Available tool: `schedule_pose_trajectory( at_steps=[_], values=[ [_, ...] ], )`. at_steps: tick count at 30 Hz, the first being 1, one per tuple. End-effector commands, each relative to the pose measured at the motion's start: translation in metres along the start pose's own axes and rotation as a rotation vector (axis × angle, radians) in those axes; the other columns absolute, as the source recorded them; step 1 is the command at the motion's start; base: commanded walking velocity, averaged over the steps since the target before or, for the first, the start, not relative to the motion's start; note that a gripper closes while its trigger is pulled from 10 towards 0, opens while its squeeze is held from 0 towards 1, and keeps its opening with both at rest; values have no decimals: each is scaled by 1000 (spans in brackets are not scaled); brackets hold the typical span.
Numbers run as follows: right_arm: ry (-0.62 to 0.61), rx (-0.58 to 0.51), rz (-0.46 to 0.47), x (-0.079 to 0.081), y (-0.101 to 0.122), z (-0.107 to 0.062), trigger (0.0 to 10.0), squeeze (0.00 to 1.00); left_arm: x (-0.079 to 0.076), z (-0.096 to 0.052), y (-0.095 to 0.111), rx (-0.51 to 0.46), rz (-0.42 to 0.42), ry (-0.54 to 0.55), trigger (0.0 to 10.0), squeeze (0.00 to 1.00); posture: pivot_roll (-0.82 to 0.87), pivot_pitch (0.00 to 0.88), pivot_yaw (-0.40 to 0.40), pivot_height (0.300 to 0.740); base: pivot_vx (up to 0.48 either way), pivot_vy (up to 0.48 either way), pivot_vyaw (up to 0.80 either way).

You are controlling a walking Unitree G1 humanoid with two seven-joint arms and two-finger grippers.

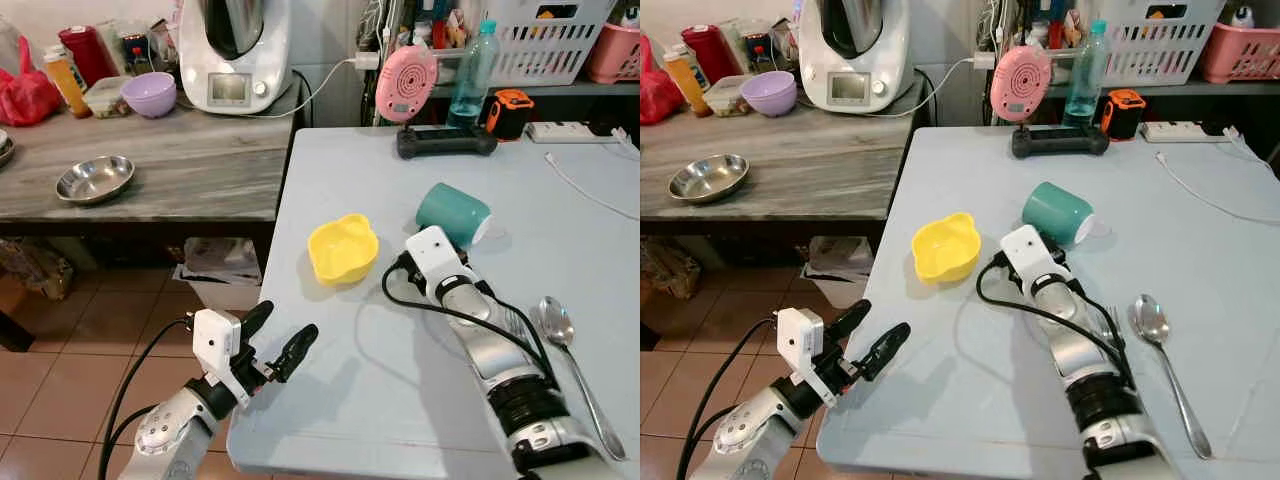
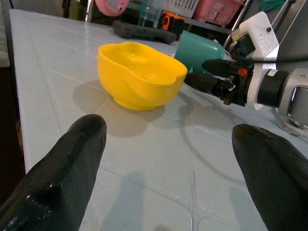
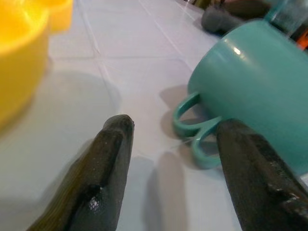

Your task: Setting the table

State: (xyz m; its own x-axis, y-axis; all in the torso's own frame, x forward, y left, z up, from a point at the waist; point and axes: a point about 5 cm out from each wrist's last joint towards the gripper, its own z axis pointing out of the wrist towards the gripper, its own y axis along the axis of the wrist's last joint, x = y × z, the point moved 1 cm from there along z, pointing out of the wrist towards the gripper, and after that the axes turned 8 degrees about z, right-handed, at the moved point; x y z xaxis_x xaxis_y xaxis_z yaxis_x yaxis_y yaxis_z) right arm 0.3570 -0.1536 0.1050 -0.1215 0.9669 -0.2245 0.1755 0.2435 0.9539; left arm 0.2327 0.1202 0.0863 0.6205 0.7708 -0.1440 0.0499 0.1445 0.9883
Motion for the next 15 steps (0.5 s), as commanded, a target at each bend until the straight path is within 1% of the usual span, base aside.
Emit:
schedule_pose_trajectory(
  at_steps=[1, 2, 3, 5, 6, 8, 10, 11, 15],
  values=[
    [-29, -11, 130, -4, 1, -4, 10000, 0, 1, -1, 4, 8, 24, 5, 10000, 0, -130, 35, 69, 740, 0, 0, 0],
    [-34, -15, 147, -4, 1, -5, 10000, 0, 1, -1, 4, 8, 25, 5, 10000, 0, -130, 35, 69, 740, 0, 0, 0],
    [-22, -28, 195, -2, 1, -8, 10000, 0, 1, 0, 5, 8, 27, 3, 10000, 0, -129, 36, 71, 740, 0, 0, 0],
    [-23, -31, 242, -1, 1, -10, 10000, 0, 0, 0, 6, 9, 28, 2, 10000, 0, -129, 38, 73, 740, 0, 0, 0],
    [-14, -34, 308, 1, 0, -12, 10000, 0, 0, -1, 6, 14, 29, -1, 10000, 0, -127, 40, 74, 740, 0, 0, 0],
    [-18, -37, 321, 1, 0, -13, 10000, 0, 0, -1, 6, 14, 28, -1, 10000, 0, -127, 41, 76, 740, 0, 0, 0],
    [-38, -46, 403, -3, -1, -16, 10000, 0, -1, -2, 6, 19, 27, -2, 10000, 0, -126, 43, 77, 740, 0, 0, 0],
    [-38, -46, 403, -3, -1, -16, 10000, 0, -1, -2, 6, 19, 27, -2, 10000, 0, -126, 43, 77, 740, 0, 0, 0],
    [-66, -67, 469, -8, 2, -18, 10000, 0, -2, -3, 7, 22, 27, -2, 10000, 0, -127, 44, 80, 740, 0, 0, 0]
  ],
)
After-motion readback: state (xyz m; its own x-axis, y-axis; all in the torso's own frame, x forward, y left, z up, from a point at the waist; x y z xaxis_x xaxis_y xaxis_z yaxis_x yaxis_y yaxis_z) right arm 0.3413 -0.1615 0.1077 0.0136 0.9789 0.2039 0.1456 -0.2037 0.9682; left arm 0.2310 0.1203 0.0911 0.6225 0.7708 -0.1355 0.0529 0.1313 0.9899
